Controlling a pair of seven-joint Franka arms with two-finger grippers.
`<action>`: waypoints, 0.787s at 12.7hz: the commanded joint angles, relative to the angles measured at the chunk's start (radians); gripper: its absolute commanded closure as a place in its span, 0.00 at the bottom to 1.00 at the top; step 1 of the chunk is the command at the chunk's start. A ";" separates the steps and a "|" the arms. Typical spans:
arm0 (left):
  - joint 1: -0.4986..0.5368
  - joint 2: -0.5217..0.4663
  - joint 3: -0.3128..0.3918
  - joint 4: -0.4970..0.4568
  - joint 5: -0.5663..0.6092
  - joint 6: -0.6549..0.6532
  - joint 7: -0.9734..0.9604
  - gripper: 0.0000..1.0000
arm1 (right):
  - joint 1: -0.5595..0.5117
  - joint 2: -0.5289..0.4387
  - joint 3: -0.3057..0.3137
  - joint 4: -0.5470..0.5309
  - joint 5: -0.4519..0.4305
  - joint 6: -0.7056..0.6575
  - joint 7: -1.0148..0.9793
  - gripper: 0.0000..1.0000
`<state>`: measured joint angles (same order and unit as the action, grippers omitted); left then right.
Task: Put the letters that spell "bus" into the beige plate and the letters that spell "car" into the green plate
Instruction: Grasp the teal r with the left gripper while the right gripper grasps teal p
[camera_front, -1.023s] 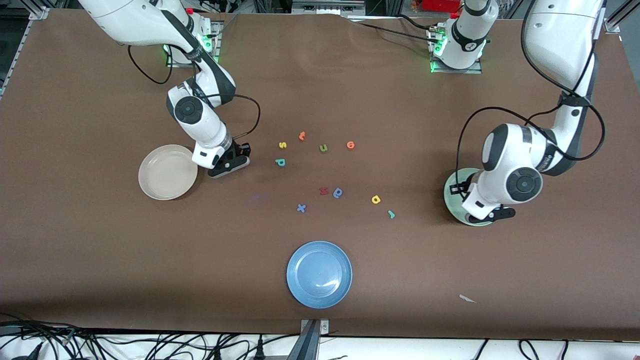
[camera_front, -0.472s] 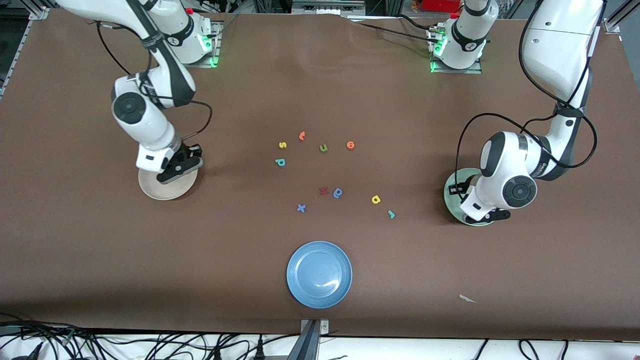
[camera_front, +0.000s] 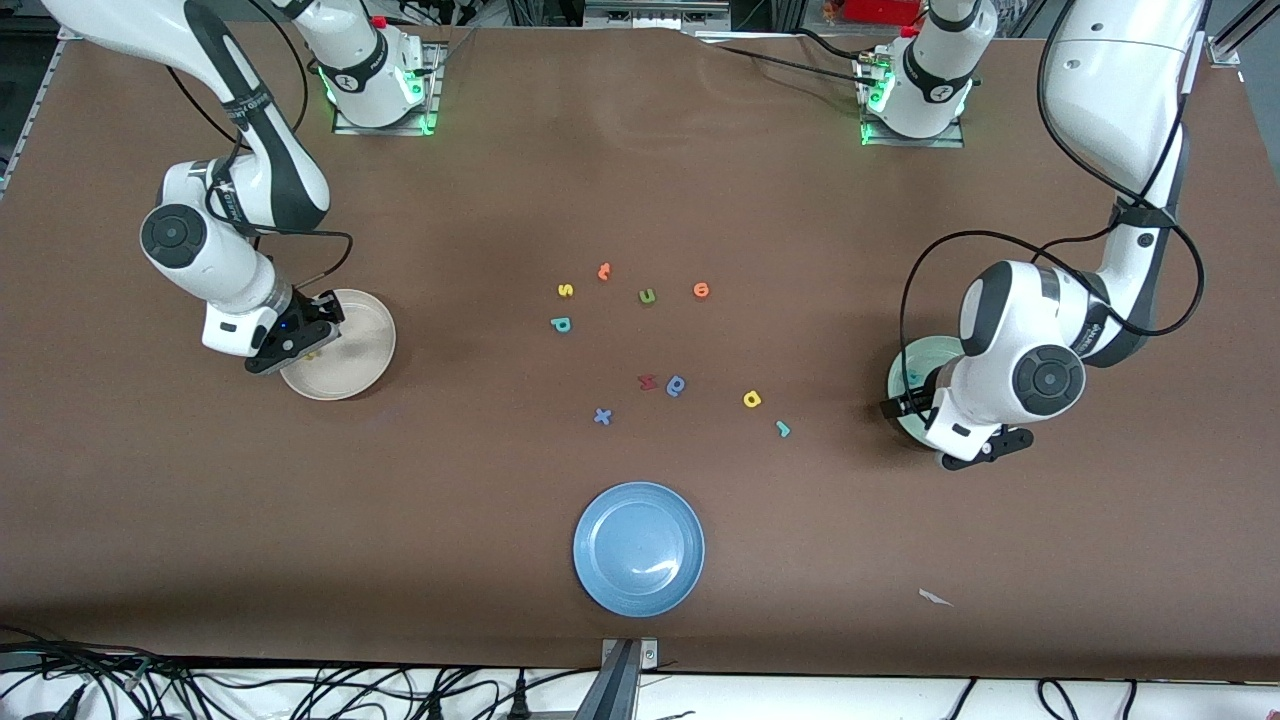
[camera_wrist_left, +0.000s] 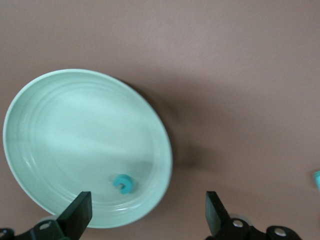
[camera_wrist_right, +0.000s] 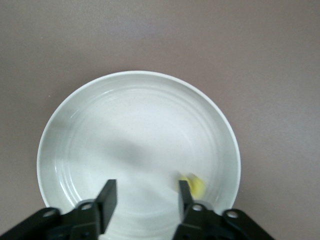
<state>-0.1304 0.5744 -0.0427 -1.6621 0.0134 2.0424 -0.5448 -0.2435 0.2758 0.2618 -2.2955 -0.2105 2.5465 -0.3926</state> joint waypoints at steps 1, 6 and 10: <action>-0.056 0.027 0.006 0.031 -0.033 0.062 -0.153 0.00 | -0.002 -0.010 0.010 -0.010 0.020 0.005 0.006 0.25; -0.178 0.108 0.006 0.041 -0.043 0.241 -0.386 0.00 | 0.067 -0.013 0.109 -0.009 0.140 0.000 0.244 0.24; -0.207 0.212 0.006 0.146 -0.041 0.269 -0.521 0.00 | 0.246 0.017 0.109 0.031 0.140 0.011 0.553 0.23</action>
<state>-0.3270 0.7245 -0.0476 -1.6022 -0.0088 2.3202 -1.0215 -0.0465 0.2767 0.3774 -2.2895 -0.0840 2.5528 0.0601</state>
